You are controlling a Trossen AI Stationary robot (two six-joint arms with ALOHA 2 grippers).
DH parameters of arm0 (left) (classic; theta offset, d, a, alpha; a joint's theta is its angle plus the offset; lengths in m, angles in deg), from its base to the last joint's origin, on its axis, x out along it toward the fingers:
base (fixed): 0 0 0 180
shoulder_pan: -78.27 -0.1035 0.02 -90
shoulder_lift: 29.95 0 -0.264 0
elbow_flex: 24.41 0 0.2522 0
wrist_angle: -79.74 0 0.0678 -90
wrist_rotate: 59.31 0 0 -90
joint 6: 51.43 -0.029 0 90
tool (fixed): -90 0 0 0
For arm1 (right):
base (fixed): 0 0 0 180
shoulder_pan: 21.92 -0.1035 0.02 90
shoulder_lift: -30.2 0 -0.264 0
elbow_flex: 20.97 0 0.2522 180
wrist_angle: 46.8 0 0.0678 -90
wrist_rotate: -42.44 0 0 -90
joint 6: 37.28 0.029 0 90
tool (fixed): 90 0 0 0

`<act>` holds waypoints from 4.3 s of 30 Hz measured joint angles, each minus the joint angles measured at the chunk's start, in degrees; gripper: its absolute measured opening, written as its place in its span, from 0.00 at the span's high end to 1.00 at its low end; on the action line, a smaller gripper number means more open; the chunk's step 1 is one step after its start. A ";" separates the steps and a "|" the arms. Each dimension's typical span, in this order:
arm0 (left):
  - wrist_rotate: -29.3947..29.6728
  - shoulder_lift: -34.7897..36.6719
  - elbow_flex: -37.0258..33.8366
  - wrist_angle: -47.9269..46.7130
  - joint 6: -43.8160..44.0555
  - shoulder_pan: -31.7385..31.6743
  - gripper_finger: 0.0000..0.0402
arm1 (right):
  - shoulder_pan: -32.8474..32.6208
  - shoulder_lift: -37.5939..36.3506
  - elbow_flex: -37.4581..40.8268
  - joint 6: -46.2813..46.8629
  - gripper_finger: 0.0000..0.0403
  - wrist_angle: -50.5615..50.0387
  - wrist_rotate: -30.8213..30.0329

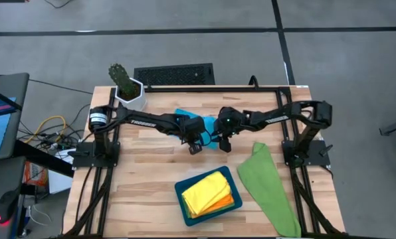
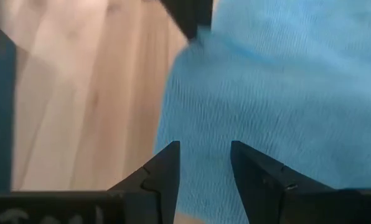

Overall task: Fold microfiber towels
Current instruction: Fold the blue microfiber towel

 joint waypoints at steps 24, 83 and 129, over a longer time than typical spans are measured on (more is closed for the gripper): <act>2.72 0.54 6.12 -13.49 -0.31 -0.65 0.98 | 0.41 5.07 -0.02 -0.05 0.59 1.72 -0.46; -1.52 -3.39 -13.25 26.54 5.07 -0.13 0.94 | 6.30 14.10 -2.12 7.39 0.59 18.85 -5.74; -5.13 -0.40 -7.87 22.59 7.54 -2.76 0.95 | -7.87 -0.88 17.29 12.74 0.73 37.25 -10.12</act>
